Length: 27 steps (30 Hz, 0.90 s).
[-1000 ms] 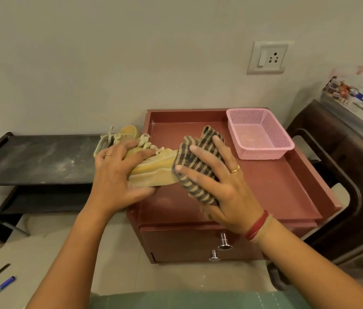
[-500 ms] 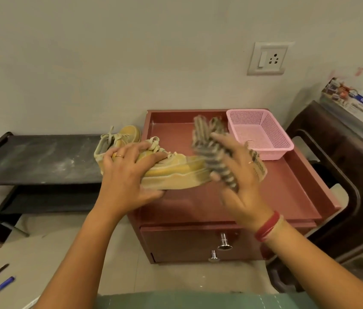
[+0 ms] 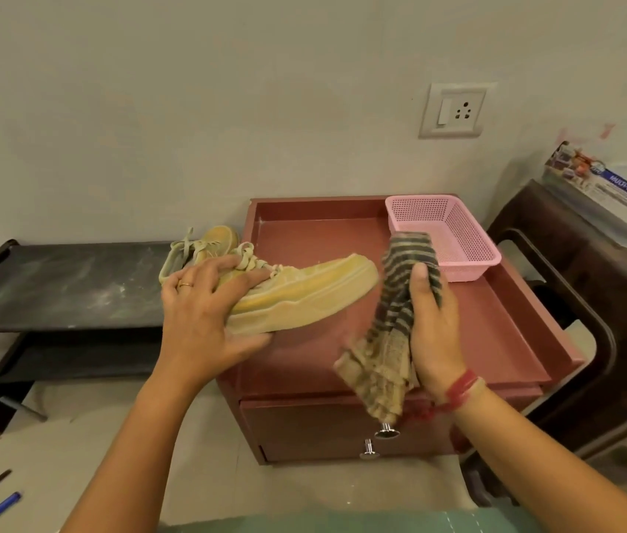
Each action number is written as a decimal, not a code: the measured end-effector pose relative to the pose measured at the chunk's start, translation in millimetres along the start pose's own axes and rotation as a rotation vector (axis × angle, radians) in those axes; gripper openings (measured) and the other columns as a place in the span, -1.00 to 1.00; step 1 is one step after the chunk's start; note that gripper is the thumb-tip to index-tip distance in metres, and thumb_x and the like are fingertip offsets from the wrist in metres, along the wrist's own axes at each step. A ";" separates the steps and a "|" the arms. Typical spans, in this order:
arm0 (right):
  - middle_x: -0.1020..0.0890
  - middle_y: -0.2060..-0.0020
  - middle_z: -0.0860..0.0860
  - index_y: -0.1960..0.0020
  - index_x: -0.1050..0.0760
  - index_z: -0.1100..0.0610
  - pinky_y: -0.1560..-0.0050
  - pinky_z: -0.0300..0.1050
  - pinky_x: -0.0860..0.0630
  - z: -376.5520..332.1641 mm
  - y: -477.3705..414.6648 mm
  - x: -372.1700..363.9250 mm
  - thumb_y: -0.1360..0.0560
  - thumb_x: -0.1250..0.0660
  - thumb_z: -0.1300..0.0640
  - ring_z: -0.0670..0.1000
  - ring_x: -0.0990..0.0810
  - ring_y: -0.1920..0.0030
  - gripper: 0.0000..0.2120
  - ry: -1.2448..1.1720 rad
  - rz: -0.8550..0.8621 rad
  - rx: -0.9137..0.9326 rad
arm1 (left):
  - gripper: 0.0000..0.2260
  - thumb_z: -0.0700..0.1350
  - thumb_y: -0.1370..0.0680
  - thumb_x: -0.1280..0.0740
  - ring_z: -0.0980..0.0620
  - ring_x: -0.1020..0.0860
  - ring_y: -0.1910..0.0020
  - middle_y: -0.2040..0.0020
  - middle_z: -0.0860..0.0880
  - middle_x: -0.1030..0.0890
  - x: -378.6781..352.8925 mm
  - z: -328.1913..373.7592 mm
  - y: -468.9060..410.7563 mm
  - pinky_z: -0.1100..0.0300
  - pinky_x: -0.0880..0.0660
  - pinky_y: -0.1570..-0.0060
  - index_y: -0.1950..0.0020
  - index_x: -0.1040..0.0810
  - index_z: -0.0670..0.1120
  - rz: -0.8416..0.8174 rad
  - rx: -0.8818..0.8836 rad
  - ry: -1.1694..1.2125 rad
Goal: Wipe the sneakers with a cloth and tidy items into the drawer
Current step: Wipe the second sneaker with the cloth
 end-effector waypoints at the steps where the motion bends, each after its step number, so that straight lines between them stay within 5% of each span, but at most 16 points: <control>1: -0.55 -0.19 0.12 -0.28 -0.45 0.05 -0.23 0.10 -0.41 -5.0 8.2 -2.6 -0.53 -0.19 -0.20 -0.01 -0.54 -0.17 -0.56 0.129 -0.087 0.166 | -0.45 0.24 -0.23 -0.34 -0.07 -0.45 -0.23 -0.21 -0.03 -0.51 0.3 -1.4 0.2 -0.01 -0.18 -0.18 -0.20 -0.56 0.13 -0.001 0.011 0.001; 4: -0.37 -0.38 0.05 -0.38 -0.33 -0.05 -0.32 0.33 -0.23 -1.7 28.0 -14.0 -0.56 -0.17 -0.10 0.13 -0.24 -0.44 -0.59 0.868 -0.497 0.810 | -0.45 0.25 -0.25 -0.32 -0.11 -0.47 -0.23 -0.21 -0.04 -0.50 -0.3 -2.3 -0.1 -0.04 -0.20 -0.19 -0.22 -0.52 0.13 -0.018 -0.013 -0.007; 6: -0.29 -0.42 -0.01 -0.38 -0.31 -0.11 -0.33 0.36 -0.20 8.0 21.8 -11.7 -0.53 -0.20 -0.03 0.18 -0.11 -0.50 -0.59 1.074 -0.528 0.932 | -0.48 0.24 -0.26 -0.32 -0.10 -0.46 -0.22 -0.19 -0.05 -0.51 -0.3 -1.8 -0.1 -0.05 -0.21 -0.17 -0.20 -0.50 0.14 0.002 -0.042 0.011; 13: -0.37 -0.32 -0.01 -0.23 -0.44 -0.07 -0.38 0.08 -0.29 11.3 1.6 -18.6 -0.56 -0.15 -0.15 0.06 -0.34 -0.38 -0.69 0.413 -0.404 0.449 | -0.53 0.17 -0.25 -0.33 -0.08 -0.45 -0.21 -0.13 -0.05 -0.54 -0.6 -0.6 2.5 -0.02 -0.19 -0.15 -0.15 -0.50 0.15 0.053 -0.072 0.030; 16: -0.59 -0.15 0.06 -0.13 -0.52 0.04 -0.27 -0.03 -0.45 15.6 -13.5 -12.8 -0.54 -0.19 -0.18 0.01 -0.55 -0.19 -0.65 0.053 -0.287 -0.095 | -0.51 0.18 -0.24 -0.33 -0.09 -0.45 -0.20 -0.14 -0.05 -0.53 0.0 -0.3 4.8 -0.03 -0.19 -0.15 -0.15 -0.51 0.13 0.056 -0.062 0.017; 19: -0.65 -0.06 0.07 -0.13 -0.54 0.08 -0.12 -0.09 -0.53 27.0 -20.3 -0.6 -0.57 -0.16 -0.10 0.01 -0.63 -0.05 -0.67 0.118 -0.226 -0.460 | -0.43 0.21 -0.21 -0.33 -0.09 -0.44 -0.21 -0.17 -0.04 -0.48 2.1 -0.4 7.1 -0.05 -0.19 -0.18 -0.20 -0.54 0.11 0.056 0.036 0.017; 23: -0.62 -0.01 -0.04 -0.15 -0.50 0.11 -0.11 -0.24 -0.49 7.7 -31.2 10.5 -0.62 -0.12 0.00 -0.05 -0.58 -0.04 -0.73 0.128 0.121 -0.241 | -0.38 0.23 -0.16 -0.41 -0.11 -0.44 -0.21 -0.20 -0.04 -0.50 -5.0 16.7 -2.6 -0.10 -0.22 -0.16 -0.22 -0.53 0.15 -0.037 0.017 -0.203; 25: -0.55 0.06 -0.20 -0.10 -0.46 0.01 -0.01 -0.50 -0.37 -3.8 -31.9 14.4 -0.62 -0.12 0.04 -0.26 -0.50 0.02 -0.83 0.322 0.143 -0.010 | -0.35 0.17 -0.10 -0.51 -0.13 -0.44 -0.19 -0.19 -0.05 -0.52 -18.8 33.4 -5.9 -0.12 -0.22 -0.14 -0.19 -0.56 0.13 -0.125 -0.069 -0.344; 27: -0.56 0.03 -0.13 -0.15 -0.48 0.04 -0.06 -0.45 -0.38 -1.4 -26.0 14.3 -0.61 -0.14 -0.03 -0.22 -0.50 -0.01 -0.77 0.494 0.045 0.100 | -0.37 0.07 -0.09 -0.54 -0.15 -0.46 -0.19 -0.18 -0.06 -0.54 -32.5 46.3 -6.4 -0.17 -0.23 -0.14 -0.16 -0.58 0.09 -0.185 -0.125 -0.420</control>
Point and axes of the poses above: each hand's wrist, its own y-axis away from the middle knuckle, its own x-axis out of the back of the hand, z = x × y, the point moved 2 cm from there along -y, towards the middle knuckle
